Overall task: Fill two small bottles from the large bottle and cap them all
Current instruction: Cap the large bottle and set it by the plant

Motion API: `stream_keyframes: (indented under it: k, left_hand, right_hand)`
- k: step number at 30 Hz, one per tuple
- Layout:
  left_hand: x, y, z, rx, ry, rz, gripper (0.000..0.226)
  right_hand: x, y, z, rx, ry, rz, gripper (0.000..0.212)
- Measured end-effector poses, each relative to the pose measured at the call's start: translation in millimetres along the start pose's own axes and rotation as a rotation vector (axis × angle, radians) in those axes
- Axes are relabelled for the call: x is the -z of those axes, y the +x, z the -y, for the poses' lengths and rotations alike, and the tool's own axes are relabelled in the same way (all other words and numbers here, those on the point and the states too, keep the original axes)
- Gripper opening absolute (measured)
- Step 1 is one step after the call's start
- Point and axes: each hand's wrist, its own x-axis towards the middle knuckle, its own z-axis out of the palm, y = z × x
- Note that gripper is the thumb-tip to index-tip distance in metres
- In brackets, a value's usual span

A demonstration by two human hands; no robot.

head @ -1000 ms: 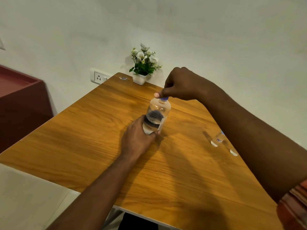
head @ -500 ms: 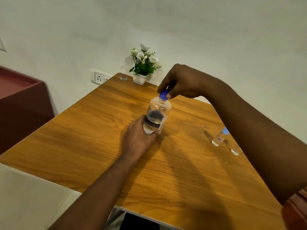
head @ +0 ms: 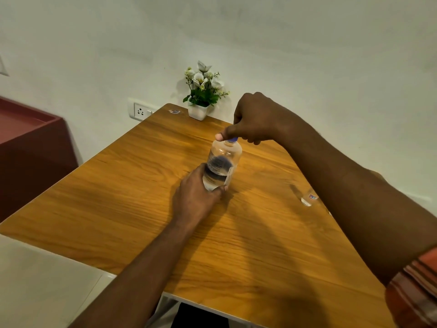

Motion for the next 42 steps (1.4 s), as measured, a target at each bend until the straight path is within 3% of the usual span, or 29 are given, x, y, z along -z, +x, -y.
stream_keyframes:
  k: [4, 11, 23, 26, 28, 31, 37, 42]
  left_hand:
    - [0.5, 0.7, 0.2, 0.003, 0.012, -0.004, 0.058]
    - [0.3, 1.0, -0.1, -0.002, -0.004, 0.004, 0.059]
    - [-0.5, 0.5, 1.5, -0.016, 0.003, -0.011, 0.057]
    - [-1.5, 1.0, 2.4, -0.021, 0.003, -0.013, 0.057]
    - [-2.4, 1.2, 3.0, -0.023, 0.003, -0.02, 0.058]
    - [-3.2, 1.4, 4.2, -0.037, -0.001, -0.03, 0.058]
    - [-2.7, 0.5, 6.8, -0.064, 0.002, -0.019, 0.061]
    - [-3.1, -4.2, 8.9, -0.083, 0.017, -0.039, 0.04]
  right_hand:
    - [4.5, -2.8, 1.0, 0.016, 0.029, -0.011, 0.063]
    - [20.3, -7.0, -1.8, 0.204, 0.081, 0.147, 0.04]
    - [3.9, -0.7, -2.4, 0.112, 0.066, 0.005, 0.029]
    - [-2.9, -3.8, -4.3, 0.076, 0.075, -0.042, 0.034]
    - [-8.2, -6.8, -5.9, 0.048, 0.086, -0.042, 0.051]
    - [-22.0, -18.8, -9.0, -0.017, 0.275, -0.12, 0.075]
    - [-100.9, -58.4, -8.0, -0.301, 0.939, -0.451, 0.071]
    - [-154.7, -63.2, 6.0, -0.36, 1.101, -0.475, 0.087]
